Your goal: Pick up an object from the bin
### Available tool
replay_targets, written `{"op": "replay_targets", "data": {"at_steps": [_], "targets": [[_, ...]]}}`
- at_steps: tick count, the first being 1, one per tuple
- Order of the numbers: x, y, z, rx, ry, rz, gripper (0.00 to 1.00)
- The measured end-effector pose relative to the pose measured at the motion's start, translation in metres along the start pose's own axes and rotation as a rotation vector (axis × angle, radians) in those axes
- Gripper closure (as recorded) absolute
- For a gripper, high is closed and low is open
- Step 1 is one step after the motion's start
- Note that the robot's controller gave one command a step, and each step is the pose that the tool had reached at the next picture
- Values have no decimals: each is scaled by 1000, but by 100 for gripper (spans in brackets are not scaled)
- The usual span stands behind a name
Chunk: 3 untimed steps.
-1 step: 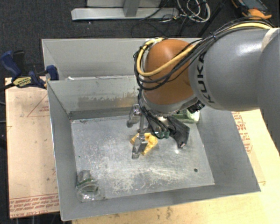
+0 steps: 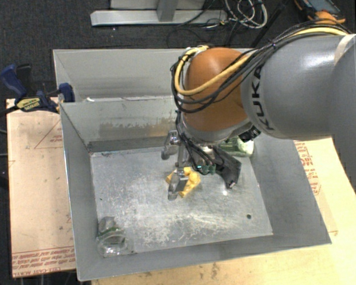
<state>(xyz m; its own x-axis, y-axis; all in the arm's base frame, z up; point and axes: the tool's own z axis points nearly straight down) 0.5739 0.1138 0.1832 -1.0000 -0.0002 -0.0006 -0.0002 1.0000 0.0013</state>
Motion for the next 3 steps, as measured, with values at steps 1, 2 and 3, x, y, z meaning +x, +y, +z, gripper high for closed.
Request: {"op": "replay_targets", "data": {"at_steps": [1,2,3], "targets": [[-18,-14,15,-3,-7,-98,0],[-29,-27,27,-3,-11,-151,0],[-48,-15,84,6,-8,-289,0]]}}
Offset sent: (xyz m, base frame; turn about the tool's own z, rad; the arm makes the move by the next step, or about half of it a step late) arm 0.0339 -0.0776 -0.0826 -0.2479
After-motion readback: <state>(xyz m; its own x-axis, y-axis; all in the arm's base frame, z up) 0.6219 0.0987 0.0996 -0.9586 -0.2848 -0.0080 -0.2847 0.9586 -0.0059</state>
